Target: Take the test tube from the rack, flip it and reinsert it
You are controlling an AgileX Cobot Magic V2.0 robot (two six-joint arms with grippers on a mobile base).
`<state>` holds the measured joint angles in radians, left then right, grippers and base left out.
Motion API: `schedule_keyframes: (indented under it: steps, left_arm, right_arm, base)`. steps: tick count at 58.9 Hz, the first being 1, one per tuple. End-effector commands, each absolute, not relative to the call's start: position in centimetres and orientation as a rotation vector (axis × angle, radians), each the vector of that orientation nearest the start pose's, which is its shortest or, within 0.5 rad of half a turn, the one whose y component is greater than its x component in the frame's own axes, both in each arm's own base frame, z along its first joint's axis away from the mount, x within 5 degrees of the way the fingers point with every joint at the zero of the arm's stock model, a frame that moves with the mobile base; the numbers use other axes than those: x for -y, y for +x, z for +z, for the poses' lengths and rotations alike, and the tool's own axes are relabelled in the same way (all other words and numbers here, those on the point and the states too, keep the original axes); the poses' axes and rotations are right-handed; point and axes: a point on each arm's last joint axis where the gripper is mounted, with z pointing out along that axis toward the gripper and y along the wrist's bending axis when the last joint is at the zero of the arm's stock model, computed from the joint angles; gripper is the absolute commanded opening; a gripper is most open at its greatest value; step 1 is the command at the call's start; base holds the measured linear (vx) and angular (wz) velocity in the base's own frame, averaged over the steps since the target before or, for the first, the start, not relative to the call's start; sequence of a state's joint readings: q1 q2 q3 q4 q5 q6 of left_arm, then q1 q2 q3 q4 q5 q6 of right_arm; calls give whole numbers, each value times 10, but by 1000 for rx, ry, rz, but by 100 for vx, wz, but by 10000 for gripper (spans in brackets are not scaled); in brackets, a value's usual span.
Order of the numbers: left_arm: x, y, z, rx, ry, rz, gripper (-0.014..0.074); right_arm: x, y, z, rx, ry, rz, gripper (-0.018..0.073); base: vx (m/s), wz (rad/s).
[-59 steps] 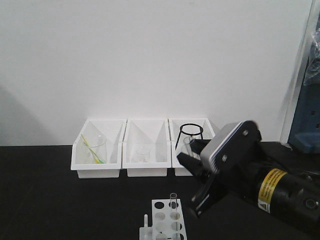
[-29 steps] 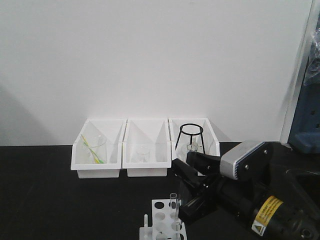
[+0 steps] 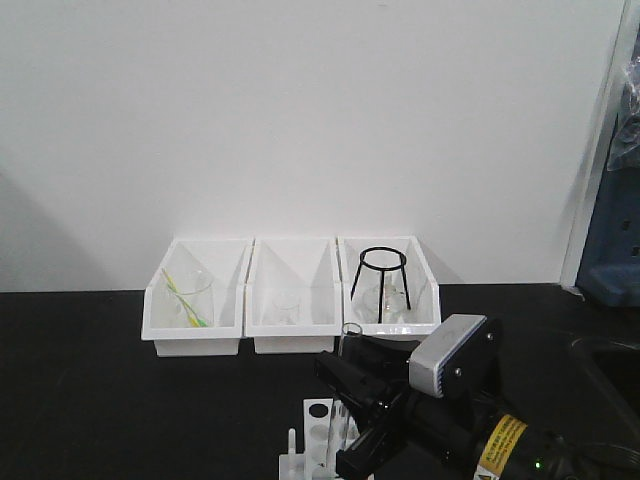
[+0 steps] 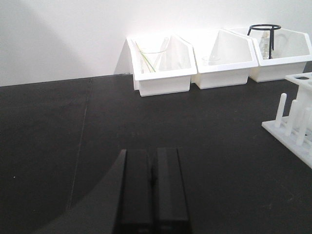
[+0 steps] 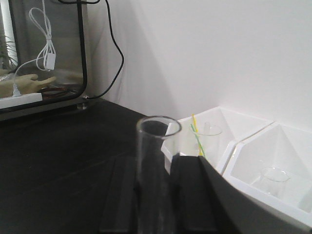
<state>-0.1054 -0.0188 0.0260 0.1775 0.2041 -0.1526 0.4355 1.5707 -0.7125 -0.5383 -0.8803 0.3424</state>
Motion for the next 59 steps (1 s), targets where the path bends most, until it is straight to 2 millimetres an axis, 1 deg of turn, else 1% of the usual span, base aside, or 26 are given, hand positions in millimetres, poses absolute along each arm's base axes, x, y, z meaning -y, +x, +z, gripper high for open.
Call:
schedule_keyframes:
  steps: [1,6,21,38,44,52,59]
  left_arm:
    - [4,55,196,-1598,76,-57,-6]
    - [4,55,196,-1598,76,-57,-6]
    - [4,55,196,-1598,76,-57,-6]
    - [4,55,196,-1598,76,-57,-6]
    - [4,55,196,-1598,76,-57,-6]
    - [4,55,196,-1598,76,-57,-6]
    - [4,55,196,-1598,76,-57,-6]
  right_arm:
    - [-170,269,269,-1280,-686,679,-11]
    - [-173,269,264,-1275,-728,694,-11]
    - [-176,276,245,-1340,-718,727,-11]
    - [-181,286,209,-1447,-729,740,-11]
    - [-183,288,199,-1462,-729,755,-8]
    - [-184,289,192,-1467,-733,761,7]
    - [-184,289,193,-1460,-731,765,64]
  base:
    - [0,0]
    - [0,0]
    - [0,0]
    - [0,0]
    - [0,0]
    - [0,0]
    - [0,0]
